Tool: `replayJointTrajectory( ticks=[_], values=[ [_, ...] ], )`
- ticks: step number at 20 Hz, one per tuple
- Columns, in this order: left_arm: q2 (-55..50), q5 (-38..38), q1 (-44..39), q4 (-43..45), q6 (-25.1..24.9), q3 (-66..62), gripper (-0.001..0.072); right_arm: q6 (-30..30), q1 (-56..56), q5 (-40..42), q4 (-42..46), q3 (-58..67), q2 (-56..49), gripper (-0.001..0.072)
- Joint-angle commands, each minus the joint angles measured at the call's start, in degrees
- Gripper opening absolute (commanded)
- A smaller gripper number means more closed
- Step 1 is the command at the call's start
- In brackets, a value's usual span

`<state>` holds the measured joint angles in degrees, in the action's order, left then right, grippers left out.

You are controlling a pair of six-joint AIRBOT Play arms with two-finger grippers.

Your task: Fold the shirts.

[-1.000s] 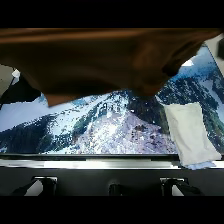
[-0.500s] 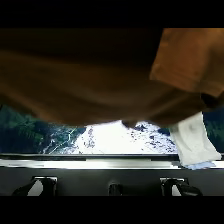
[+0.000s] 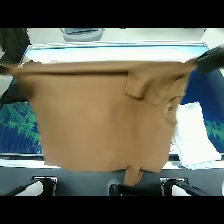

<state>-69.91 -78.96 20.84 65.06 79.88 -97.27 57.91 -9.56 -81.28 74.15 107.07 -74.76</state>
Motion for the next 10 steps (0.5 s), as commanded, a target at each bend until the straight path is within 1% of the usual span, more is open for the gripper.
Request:
replayJointTrajectory(
  ticks=[1, 3, 4, 6, 8, 10],
  values=[
    [-15.06, 5.88, -3.67, 5.22, -1.44, 6.78, 0.0022, 0.37, 3.41, -0.94, -1.7, -0.74, -20.44, 0.0044],
    [-24.13, 10.58, -4.35, 2.86, -1.4, 5.4, 0.0022, 0.7, 6.19, 9.9, -1.75, -0.72, -28.61, 0.0044],
    [-28.06, 11.98, -4.5, 1.25, -0.94, 4.13, 0.0022, 2.93, 6.8, 15.76, -2.03, -0.72, -31.56, 0.0044],
    [-34.88, 14.19, -4.52, -2.51, -0.81, 1.46, 0.0022, 5.25, 6.95, 24.13, -4.33, -0.72, -35.23, 0.0044],
    [-39.17, 15.28, -4.59, -5.62, -0.85, -0.74, 0.0022, 6.43, 6.97, 28.89, -5.01, -0.72, -36.85, 0.0044],
    [-40.33, 15.61, -4.68, -6.25, -1.03, -1.75, 0.0022, 6.1, 6.73, 29.11, -5.01, -0.7, -36.65, 0.0044]
  ],
)
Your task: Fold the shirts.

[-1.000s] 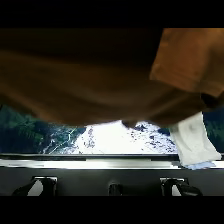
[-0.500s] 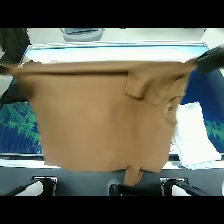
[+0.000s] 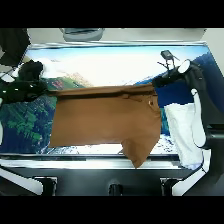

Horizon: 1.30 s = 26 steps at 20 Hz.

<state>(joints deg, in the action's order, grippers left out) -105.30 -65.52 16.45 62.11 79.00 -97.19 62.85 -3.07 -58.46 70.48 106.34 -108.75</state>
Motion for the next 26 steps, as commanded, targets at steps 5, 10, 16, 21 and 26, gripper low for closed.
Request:
replayJointTrajectory(
  ticks=[5, 10, 16, 21, 26],
  values=[
    [-0.87, -13.25, 1.95, -1.81, -3.19, -4.15, 0.0023, -3.98, -3.15, -16.04, 1.01, 0.24, 4.66, 0.0044],
    [-0.9, -25.09, 2.38, 4.57, -1.03, 1.09, 0.0023, -2.84, -3.39, -34.1, 4.7, -6.99, 5.7, 0.0044],
    [-1.57, -23.32, 2.38, 4.55, -0.96, 8.52, 0.0023, -0.07, -3.39, -23.82, -1.44, -17.7, 5.6, 0.0044],
    [-1.49, -23.67, 2.49, 4.07, -0.57, 8.5, 0.013, 0.44, -3.58, -23.69, -1.49, -17.81, 6.32, 0.0112],
    [4.37, -28.46, 5.44, 4.66, -0.28, 5.14, 0.0421, -0.81, -7.17, -29.94, -1.38, -13.18, 14.95, 0.0429]
  ],
)
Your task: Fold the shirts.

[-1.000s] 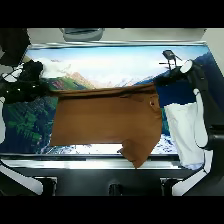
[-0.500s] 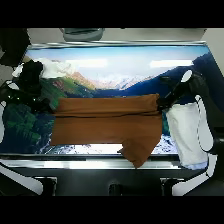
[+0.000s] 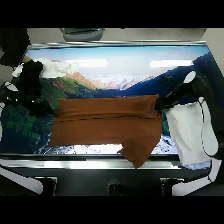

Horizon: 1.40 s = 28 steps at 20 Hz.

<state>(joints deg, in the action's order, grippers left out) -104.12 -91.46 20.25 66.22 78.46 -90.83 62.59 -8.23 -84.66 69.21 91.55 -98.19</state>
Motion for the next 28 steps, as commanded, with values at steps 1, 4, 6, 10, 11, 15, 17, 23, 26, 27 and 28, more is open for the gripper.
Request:
replayJointTrajectory(
  ticks=[1, 4, 6, 10, 11, 15, 17, 23, 26, 27, 28],
  values=[
    [5.38, -2.62, 2.6, 1.92, 1.01, -0.44, 0.0422, -1.6, -3.45, -7.1, 0.04, 1.53, 6.71, 0.044],
    [15.04, -2.08, 5.33, 6.54, 0.76, 12.13, 0.0421, -4.31, -4.79, -12.48, 4.07, -2.45, 12.57, 0.0468],
    [23.43, 4.0, 7.43, 6.47, -0.11, 28.33, 0.042, -4.39, -4.72, -9.66, 2.6, -9.33, 17.09, 0.0468],
    [31.82, 13.29, 9.79, 5.6, -4.28, 48.96, 0.0419, -6.1, -4.72, -5.81, -1.22, -19.12, 22.27, 0.0467],
    [31.69, 14.51, 9.79, 5.49, -4.72, 50.66, 0.0419, -6.51, -4.72, -6.1, -1.07, -19.85, 22.58, 0.0467],
    [31.67, 19.82, 9.77, 1.11, -5.25, 52.41, 0.0399, -7.17, -4.72, -6.49, -1.07, -20.15, 22.6, 0.0467],
    [31.47, 21.66, 9.77, -0.48, -5.18, 52.59, 0.0399, -7.34, -4.72, -6.49, -1.07, -20.15, 22.6, 0.0467],
    [29.86, 24.13, 8.59, -4.5, -5.25, 54.25, 0.0155, -7.56, -4.72, -7.43, -0.52, -20.15, 22.6, 0.0467],
    [29.88, 23.19, 8.59, -4.55, -5.68, 54.23, 0.0027, -7.54, -4.72, -7.26, -0.22, -24.46, 24.76, 0.0469],
    [29.88, 22.97, 8.59, -4.55, -5.68, 54.23, 0.0027, -7.56, -4.74, -6.16, -1.27, -29.11, 27.19, 0.0479],
    [29.9, 22.95, 8.59, -4.55, -5.73, 54.21, 0.0027, -7.56, -4.72, -4.5, -2.4, -34.45, 29.94, 0.0489]
  ],
)
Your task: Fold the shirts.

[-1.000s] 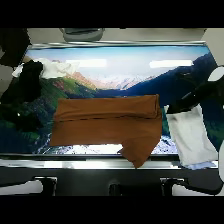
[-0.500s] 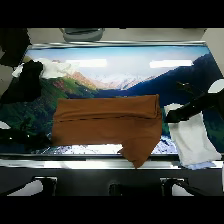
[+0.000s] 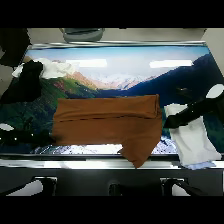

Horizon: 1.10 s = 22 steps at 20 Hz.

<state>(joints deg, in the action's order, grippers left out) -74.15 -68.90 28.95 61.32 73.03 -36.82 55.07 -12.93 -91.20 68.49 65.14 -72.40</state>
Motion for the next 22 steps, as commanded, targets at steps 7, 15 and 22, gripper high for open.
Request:
replayJointTrajectory(
  ticks=[7, 15, 22],
  values=[
    [0.07, -0.09, -0.11, 0.33, -2.05, 0.13, 0.0026, -0.42, -0.04, 16.85, -7.52, -32.44, 8.98, 0.0505],
    [0.07, 0.15, -0.11, 0.31, -2.82, 0.11, 0.0027, 0.04, -0.02, 27.74, -14.27, -35.06, 1.64, 0.0386],
    [0.92, 0.33, -0.11, 0.31, -5.14, -1.86, 0.0024, -4.68, -0.04, 22.73, -13.84, -33.68, 2.84, 0.0046]
  ],
)
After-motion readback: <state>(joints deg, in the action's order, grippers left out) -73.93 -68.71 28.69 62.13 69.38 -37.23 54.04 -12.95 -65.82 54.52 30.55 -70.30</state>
